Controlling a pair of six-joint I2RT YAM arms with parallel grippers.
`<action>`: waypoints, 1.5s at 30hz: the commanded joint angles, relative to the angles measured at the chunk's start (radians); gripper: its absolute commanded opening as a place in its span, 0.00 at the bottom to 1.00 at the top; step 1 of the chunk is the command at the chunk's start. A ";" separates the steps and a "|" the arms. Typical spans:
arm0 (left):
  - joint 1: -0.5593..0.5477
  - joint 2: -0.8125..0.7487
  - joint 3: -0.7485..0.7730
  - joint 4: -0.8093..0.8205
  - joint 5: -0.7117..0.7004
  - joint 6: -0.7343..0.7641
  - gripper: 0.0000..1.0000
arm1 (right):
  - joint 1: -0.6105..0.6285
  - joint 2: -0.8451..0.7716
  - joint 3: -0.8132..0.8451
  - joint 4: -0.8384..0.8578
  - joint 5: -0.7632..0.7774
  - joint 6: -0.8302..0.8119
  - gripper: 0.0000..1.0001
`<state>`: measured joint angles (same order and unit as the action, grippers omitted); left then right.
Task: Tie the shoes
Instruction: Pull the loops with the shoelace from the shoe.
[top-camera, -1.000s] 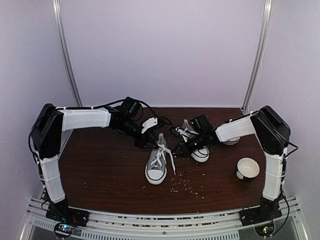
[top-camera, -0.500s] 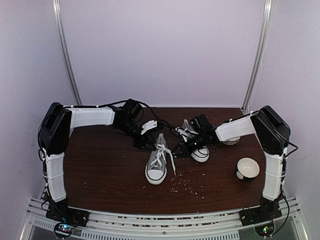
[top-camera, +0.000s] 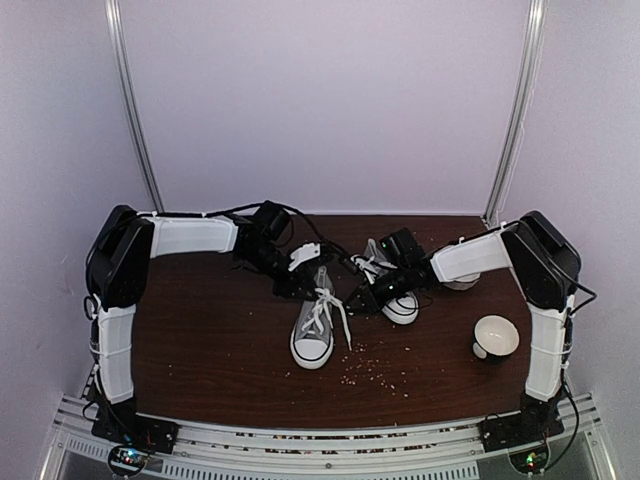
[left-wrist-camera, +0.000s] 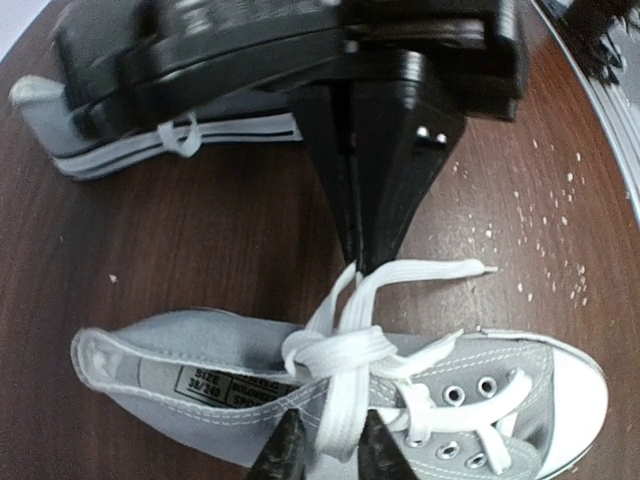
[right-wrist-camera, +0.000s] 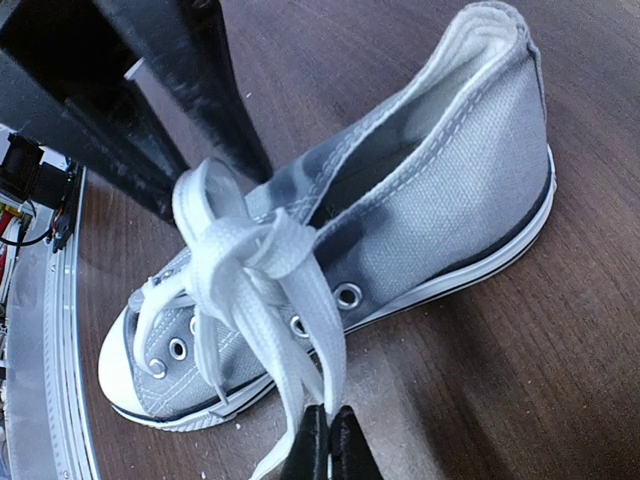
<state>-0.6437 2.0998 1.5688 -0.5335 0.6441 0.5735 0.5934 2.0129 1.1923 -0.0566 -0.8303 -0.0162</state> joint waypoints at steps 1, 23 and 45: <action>-0.009 0.012 0.030 0.038 0.045 -0.013 0.08 | 0.005 -0.003 0.023 -0.009 -0.006 -0.001 0.00; 0.094 -0.016 -0.117 0.204 -0.153 -0.210 0.00 | 0.136 -0.121 -0.122 0.003 0.131 0.110 0.00; 0.129 -0.045 -0.226 0.233 -0.217 -0.242 0.00 | 0.159 -0.078 -0.177 0.016 0.169 0.116 0.00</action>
<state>-0.5568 2.0857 1.3853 -0.2993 0.5175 0.3534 0.7357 1.9186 1.0378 0.0124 -0.6598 0.1020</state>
